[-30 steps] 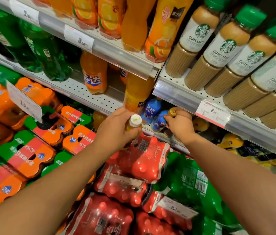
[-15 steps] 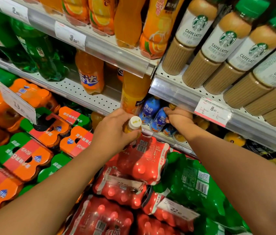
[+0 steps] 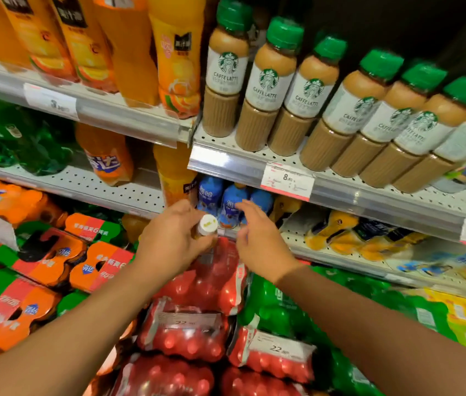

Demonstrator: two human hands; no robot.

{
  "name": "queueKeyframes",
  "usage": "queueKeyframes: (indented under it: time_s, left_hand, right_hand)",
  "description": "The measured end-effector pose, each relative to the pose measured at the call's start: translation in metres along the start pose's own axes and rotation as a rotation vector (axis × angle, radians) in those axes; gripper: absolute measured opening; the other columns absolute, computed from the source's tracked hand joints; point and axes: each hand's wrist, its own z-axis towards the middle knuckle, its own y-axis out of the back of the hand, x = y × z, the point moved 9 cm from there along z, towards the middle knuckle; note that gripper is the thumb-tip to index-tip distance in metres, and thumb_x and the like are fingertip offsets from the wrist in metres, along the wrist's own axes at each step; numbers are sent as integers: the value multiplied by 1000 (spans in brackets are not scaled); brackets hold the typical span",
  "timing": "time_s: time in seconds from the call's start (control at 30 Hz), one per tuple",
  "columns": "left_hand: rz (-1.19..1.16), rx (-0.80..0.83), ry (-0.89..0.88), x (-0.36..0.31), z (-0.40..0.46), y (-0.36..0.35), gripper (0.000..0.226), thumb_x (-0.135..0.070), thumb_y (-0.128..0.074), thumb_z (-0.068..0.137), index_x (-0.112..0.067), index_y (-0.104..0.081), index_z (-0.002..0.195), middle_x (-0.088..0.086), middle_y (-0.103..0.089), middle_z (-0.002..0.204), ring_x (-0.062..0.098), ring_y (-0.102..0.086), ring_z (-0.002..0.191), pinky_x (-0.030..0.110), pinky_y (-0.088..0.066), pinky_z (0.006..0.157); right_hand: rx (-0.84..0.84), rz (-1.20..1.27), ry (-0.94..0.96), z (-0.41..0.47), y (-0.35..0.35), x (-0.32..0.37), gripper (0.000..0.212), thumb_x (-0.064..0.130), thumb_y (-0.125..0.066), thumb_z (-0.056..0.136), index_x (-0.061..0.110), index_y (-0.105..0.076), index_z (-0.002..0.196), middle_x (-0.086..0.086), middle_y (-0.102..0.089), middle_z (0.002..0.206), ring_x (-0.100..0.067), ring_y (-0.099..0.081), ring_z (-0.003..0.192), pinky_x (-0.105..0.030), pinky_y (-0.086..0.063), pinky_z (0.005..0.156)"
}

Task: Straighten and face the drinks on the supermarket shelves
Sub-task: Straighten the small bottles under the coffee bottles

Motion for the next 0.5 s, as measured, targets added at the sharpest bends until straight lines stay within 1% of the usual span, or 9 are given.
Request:
queueKeyframes:
  time_s: [0.03,0.07,0.1,0.13,0.17,0.23,0.27,0.4,0.5]
  left_hand:
    - [1,11,-31,-12,1,-3,24,-32,-78,76,-16,-73,93,1,-53,81,23,-56,74,40,-46,57]
    - [-9,23,-63,-25,2,-7,24,-30,-79,75,-15,-72,93,1,-52,80,23,-55,74,39,-45,57]
    - [-25,40,-90,-38,4,-11,23,-27,-79,75,-15,-72,93,1,-51,80,23,-55,74,39,-45,58]
    - [-45,58,-112,-51,6,-16,23,-26,-79,75,-14,-72,93,1,-51,80,23,-55,74,40,-45,60]
    - [-71,73,-125,-64,7,-22,23,-25,-79,75,-14,-72,94,3,-52,81,23,-54,75,42,-46,62]
    - [-121,94,-140,-88,9,-32,25,-25,-79,75,-12,-71,94,4,-51,82,24,-54,76,42,-45,65]
    - [-128,105,-147,-98,11,-38,26,-26,-79,75,-11,-71,95,3,-51,82,24,-54,77,41,-44,67]
    - [-101,171,-169,-130,14,-64,34,-33,-77,77,-12,-70,102,2,-51,91,21,-53,85,36,-41,72]
    - [-107,229,-232,-149,14,-80,49,-38,-73,80,-10,-63,119,3,-51,114,21,-53,104,38,-46,87]
  right_hand:
    - [55,37,2,-11,-3,-2,65,4,-51,87,20,-31,148,-2,-49,137,-11,-52,119,-27,-40,101]
    - [104,85,-7,-21,-5,-3,70,10,-56,84,26,-30,147,4,-58,119,-7,-61,96,-27,-47,88]
    - [130,136,-12,-28,-4,-4,75,16,-62,79,33,-31,145,9,-60,108,-4,-61,82,-27,-50,79]
    - [119,192,-7,-34,0,-5,77,22,-67,74,37,-33,141,12,-60,108,-3,-62,82,-25,-51,78]
    - [82,245,-4,-39,8,-8,77,26,-71,70,40,-36,137,14,-61,113,-2,-63,91,-25,-52,83]
    - [2,308,-23,-47,26,-18,80,27,-76,65,43,-39,134,11,-62,122,-8,-61,108,-31,-51,92]
    - [-27,311,-37,-51,34,-25,81,27,-77,64,44,-39,133,8,-62,123,-11,-61,110,-36,-51,93]
    - [-162,264,-80,-67,67,-51,65,26,-70,62,42,-50,122,8,-61,115,-13,-60,102,-38,-53,87]
    - [-211,198,-84,-77,82,-69,60,29,-67,65,41,-50,121,9,-61,113,-13,-60,97,-38,-53,83]
